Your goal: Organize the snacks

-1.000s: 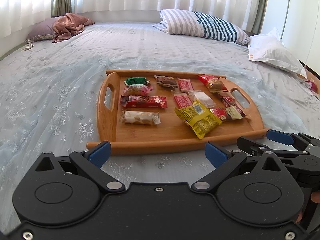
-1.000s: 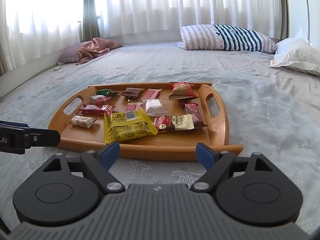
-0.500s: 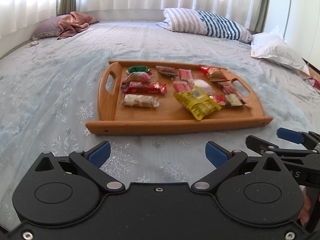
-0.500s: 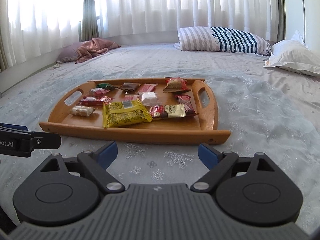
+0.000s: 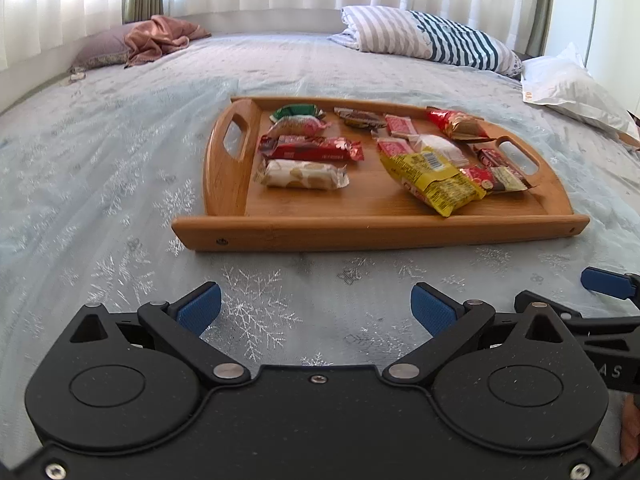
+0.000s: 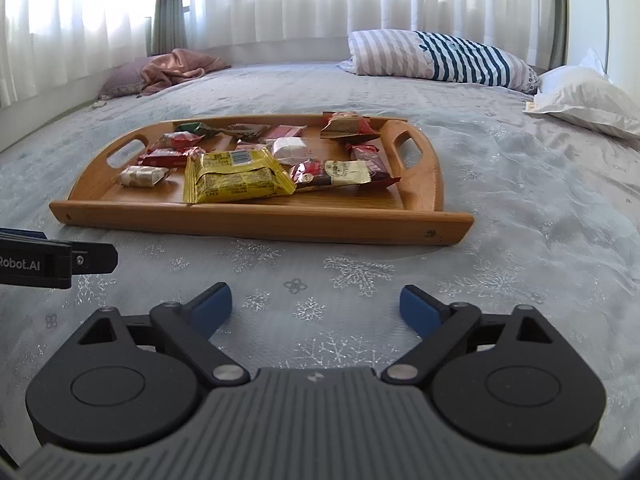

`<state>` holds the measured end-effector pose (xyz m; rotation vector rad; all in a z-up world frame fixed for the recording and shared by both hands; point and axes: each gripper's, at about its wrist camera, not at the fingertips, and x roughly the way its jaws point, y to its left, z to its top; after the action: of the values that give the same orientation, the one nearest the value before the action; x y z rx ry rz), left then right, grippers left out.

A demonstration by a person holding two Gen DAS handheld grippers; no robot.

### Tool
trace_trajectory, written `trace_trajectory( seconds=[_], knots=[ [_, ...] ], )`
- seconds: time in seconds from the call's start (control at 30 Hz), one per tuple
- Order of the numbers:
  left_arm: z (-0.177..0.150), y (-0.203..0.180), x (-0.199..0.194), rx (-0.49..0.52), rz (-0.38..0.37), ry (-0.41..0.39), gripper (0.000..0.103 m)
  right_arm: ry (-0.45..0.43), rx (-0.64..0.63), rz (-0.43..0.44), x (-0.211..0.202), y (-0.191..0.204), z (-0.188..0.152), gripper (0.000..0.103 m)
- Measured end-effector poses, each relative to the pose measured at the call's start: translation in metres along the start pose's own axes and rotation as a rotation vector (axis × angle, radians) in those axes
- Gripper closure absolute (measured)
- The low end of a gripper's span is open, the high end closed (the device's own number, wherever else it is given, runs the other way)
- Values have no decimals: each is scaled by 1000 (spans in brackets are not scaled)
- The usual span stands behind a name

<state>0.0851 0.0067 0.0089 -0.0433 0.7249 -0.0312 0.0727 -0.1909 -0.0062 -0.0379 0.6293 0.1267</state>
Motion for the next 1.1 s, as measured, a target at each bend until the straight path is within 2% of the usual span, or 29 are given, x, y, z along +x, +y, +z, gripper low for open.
trace_trajectory(
  seconds=[1.1],
  knots=[
    [-7, -2, 16, 43, 13, -12, 0, 5, -17, -3, 8, 4, -4, 0]
  ],
)
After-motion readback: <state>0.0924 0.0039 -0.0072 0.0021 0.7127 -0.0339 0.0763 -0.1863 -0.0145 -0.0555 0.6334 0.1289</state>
